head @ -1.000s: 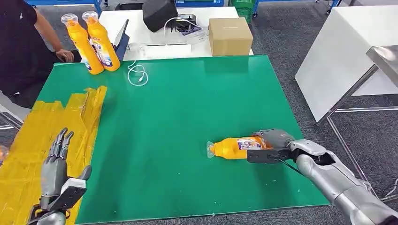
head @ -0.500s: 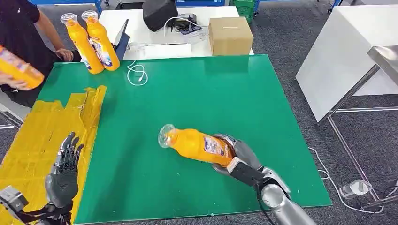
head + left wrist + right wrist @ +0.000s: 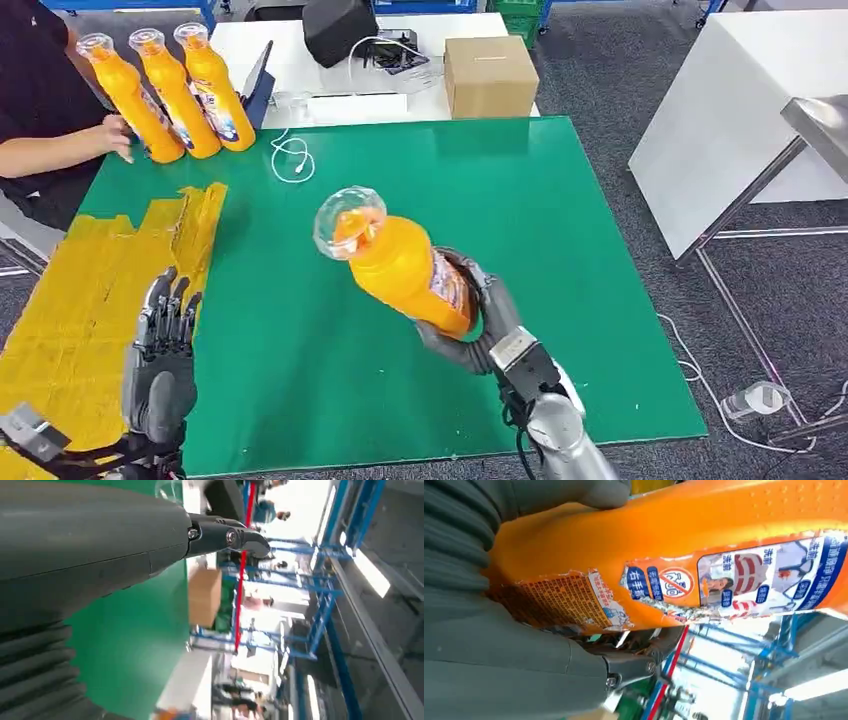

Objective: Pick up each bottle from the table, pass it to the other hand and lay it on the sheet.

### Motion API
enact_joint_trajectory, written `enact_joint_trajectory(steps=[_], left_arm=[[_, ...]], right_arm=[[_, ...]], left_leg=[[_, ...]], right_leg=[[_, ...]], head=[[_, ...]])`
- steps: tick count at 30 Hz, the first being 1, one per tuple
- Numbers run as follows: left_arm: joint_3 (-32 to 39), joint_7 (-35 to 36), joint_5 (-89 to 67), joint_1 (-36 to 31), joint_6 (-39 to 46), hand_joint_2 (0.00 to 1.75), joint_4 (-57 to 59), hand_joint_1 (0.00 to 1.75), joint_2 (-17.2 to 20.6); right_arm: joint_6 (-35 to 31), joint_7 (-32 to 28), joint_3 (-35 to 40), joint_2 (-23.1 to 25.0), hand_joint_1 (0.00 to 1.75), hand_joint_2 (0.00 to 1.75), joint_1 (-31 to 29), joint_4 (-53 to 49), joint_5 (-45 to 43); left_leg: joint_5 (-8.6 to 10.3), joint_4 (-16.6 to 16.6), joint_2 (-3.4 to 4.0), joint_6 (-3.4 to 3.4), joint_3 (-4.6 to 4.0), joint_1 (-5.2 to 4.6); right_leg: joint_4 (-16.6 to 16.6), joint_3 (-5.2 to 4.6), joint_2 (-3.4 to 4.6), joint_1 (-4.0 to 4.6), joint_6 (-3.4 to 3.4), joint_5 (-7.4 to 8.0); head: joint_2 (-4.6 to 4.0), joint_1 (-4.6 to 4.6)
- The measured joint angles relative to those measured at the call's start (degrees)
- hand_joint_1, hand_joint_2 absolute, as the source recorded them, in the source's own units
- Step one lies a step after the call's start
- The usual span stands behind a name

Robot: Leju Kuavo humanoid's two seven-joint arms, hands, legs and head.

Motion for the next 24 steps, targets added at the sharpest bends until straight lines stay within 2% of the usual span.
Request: enact_joint_trajectory(steps=[11, 24], left_arm=[[-6.2, 0.4, 0.5, -0.9, 0.0, 1.75, 0.0, 0.00, 0.0], [-8.2, 1.0, 1.9, -2.0, -0.2, 1.75, 0.3, 0.00, 0.1]], right_arm=[[0.0, 2.2, 6.0, 4.3, 1.75, 1.75, -4.7, 6.6, 1.7], [-0.5, 4.1, 16.1, 8.0, 1.75, 1.75, -8.3, 16.5, 6.5]], left_leg=[[0.00, 0.0, 0.06, 0.00, -0.06, 0.01], [0.00, 0.0, 0.05, 0.00, -0.06, 0.02]], right_leg=[[0.0, -0.04, 0.00, -0.01, 0.00, -0.01], [0.0, -0.06, 0.00, 0.00, 0.00, -0.01]], head=[[0.00, 0.02], [0.00, 0.00]])
